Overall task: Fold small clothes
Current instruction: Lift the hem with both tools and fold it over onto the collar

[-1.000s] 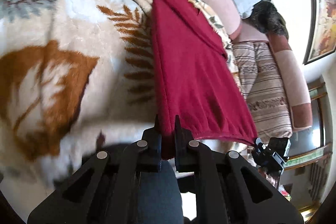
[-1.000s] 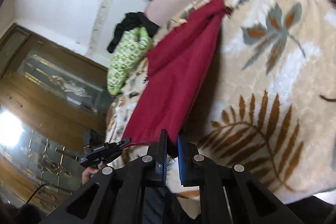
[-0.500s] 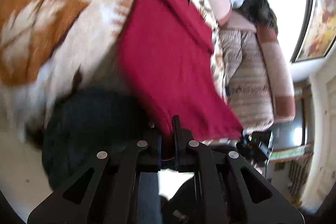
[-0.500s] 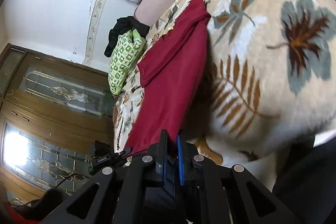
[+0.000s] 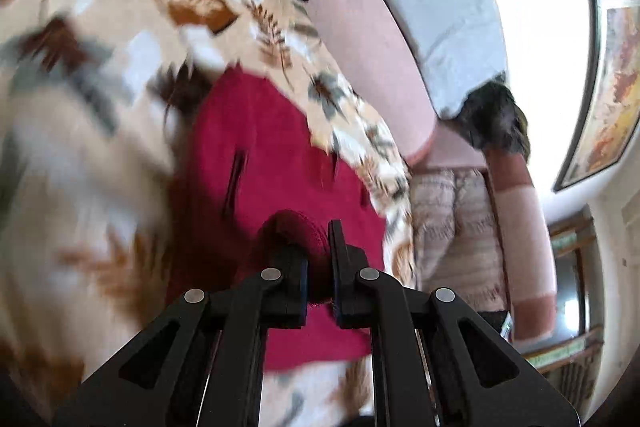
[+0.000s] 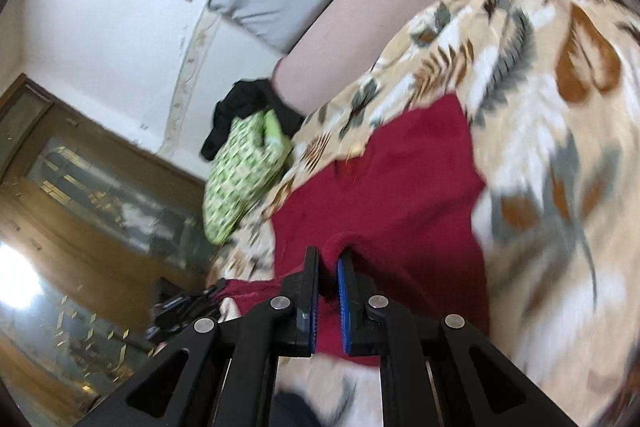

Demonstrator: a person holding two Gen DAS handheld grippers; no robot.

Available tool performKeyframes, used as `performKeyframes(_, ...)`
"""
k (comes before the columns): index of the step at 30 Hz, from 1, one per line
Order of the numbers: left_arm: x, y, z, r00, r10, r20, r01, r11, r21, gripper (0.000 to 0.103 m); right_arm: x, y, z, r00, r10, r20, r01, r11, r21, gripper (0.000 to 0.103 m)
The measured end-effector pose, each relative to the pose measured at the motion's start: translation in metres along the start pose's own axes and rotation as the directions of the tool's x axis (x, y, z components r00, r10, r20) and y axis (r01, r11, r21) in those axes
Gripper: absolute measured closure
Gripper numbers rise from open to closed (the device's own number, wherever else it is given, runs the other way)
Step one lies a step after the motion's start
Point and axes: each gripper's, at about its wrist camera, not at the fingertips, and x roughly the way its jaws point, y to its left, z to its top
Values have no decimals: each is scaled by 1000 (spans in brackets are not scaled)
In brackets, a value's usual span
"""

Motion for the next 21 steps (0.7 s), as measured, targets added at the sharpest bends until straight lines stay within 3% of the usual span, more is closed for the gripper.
performKeyframes(4,33,2,33,998,59,11,-58,998,-11,96,36,-14,35,999,-10,49,7,999,54,95)
performKeyframes(12,76,3,54,976,210,51,-212,977,34,96,82,-31,65,995,-59,77,55,997,63,95)
performKeyframes(15,83,-1,64,970,228,82,-233,970,61,96,97,-33,74,993,-80,88,76,996,38,95)
performKeyframes(19,101,-8,72,955,279,100,-290,948,130,95,113,-32,81,985,-127,113,130,991,-20,95)
performKeyframes(21,116,-12,74,942,325,88,-336,924,184,93,115,-30,79,977,-156,144,166,984,-58,95)
